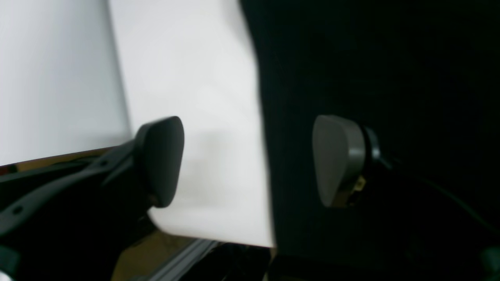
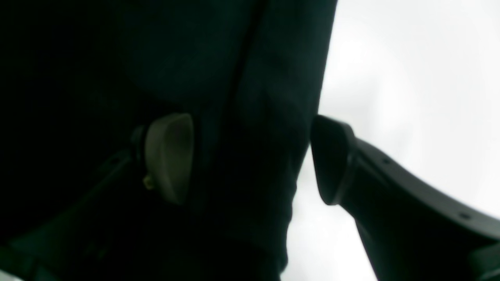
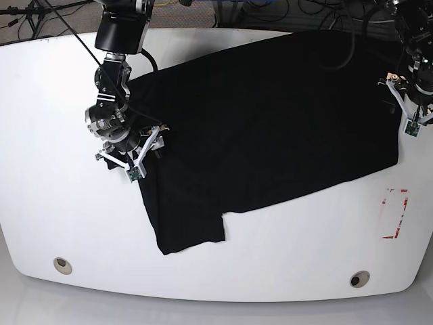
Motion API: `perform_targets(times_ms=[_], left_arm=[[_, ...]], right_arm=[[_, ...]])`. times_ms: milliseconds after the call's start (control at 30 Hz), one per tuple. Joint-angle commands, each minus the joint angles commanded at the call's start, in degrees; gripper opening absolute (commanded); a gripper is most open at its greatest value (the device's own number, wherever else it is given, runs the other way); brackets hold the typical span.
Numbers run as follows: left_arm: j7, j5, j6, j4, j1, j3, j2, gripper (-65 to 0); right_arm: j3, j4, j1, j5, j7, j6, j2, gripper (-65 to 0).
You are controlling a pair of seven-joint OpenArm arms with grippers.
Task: Fold the T-shirt properly
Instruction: 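Lower both open grippers onto the shirt's edge corners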
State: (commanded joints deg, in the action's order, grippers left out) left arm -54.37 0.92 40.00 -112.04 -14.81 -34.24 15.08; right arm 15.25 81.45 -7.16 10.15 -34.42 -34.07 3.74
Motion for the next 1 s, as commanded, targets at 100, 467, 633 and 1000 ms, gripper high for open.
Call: perform_targets(times_ms=[100, 467, 633, 1000], left_arm=[[0.18, 0.09, 0.0, 0.7, 0.0, 2.29, -0.09, -17.9], [0.18, -0.09, 0.0, 0.97, 2.02, 3.16, -5.19, -18.1], [0.18, -0.09, 0.0, 0.97, 2.02, 3.25, -5.19, -18.1], [0.26, -0.09, 0.0, 2.73, 2.29, 5.01, -4.92, -18.1]], right_arm=[[0.09, -1.41, -0.44, -0.26, 0.0, 0.0, 1.23, -20.5], [5.19, -1.76, -0.97, -0.26, 1.85, -0.09, 1.49, -20.5], [5.63, -1.49, -0.97, -0.26, 1.76, -0.09, 1.58, -20.5], [5.63, -1.32, -0.7, -0.26, 1.76, -0.35, 2.64, -20.5]])
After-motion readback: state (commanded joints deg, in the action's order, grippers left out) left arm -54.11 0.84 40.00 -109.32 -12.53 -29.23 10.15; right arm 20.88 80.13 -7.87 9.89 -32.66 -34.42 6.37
